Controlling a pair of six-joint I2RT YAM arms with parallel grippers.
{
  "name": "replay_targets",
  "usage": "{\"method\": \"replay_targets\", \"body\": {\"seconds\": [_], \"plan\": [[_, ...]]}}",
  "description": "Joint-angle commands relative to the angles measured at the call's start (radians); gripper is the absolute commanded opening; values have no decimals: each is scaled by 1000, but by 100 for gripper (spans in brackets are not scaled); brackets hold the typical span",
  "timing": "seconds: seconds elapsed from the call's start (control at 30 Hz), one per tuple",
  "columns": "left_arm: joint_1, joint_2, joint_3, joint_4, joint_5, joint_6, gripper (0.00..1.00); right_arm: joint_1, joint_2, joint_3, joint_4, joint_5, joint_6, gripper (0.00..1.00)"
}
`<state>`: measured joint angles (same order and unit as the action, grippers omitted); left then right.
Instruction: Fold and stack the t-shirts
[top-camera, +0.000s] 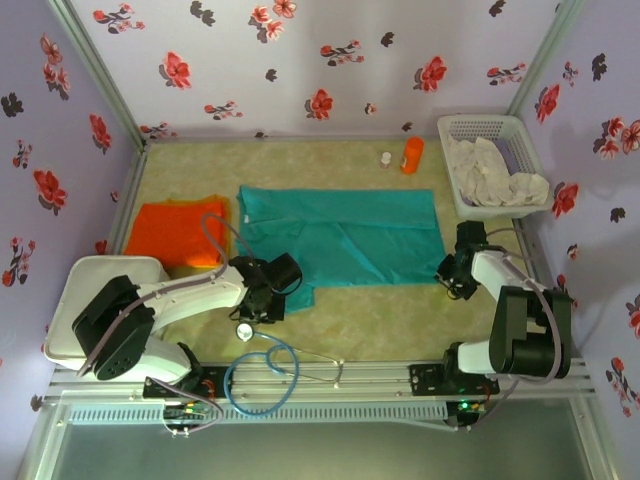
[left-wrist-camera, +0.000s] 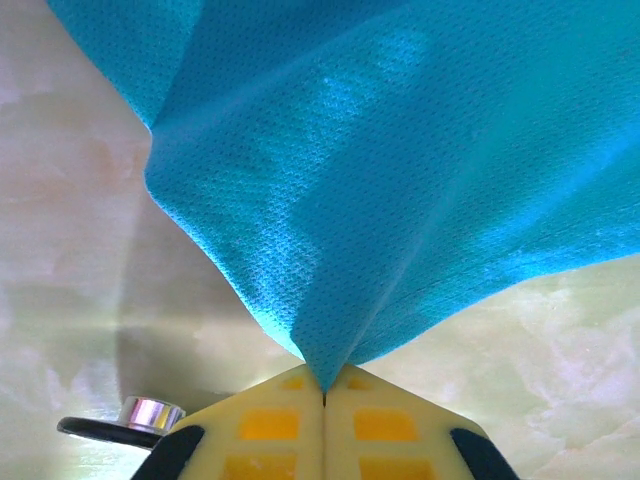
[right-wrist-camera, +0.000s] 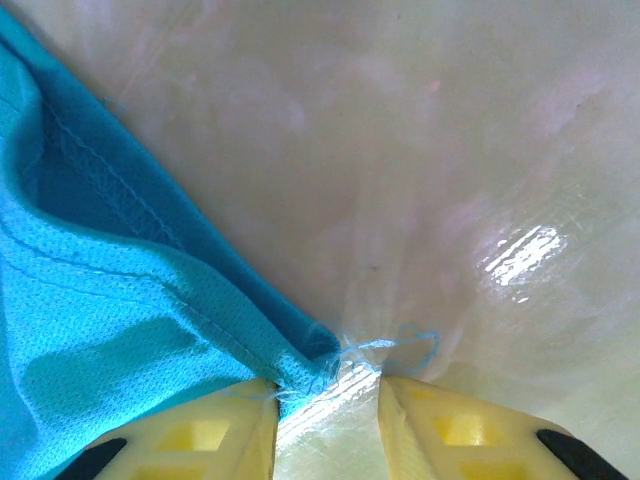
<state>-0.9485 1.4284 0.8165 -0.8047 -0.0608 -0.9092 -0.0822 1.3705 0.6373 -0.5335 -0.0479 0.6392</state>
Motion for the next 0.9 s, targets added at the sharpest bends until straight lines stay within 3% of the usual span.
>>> {"method": "replay_targets", "body": {"seconds": [0.0, 0.27, 0.5, 0.87], "plan": [[7, 4, -3, 6, -17, -7, 0, 8, 54, 8, 102, -11, 0, 31], [14, 9, 17, 3, -33, 7, 0, 7, 107, 82, 101, -1, -23, 24], [17, -19, 74, -51, -42, 9, 0, 7, 155, 95, 123, -53, -20, 0], [87, -58, 213, -161, -68, 85, 0, 6, 75, 148, 36, -114, 9, 0]]}}
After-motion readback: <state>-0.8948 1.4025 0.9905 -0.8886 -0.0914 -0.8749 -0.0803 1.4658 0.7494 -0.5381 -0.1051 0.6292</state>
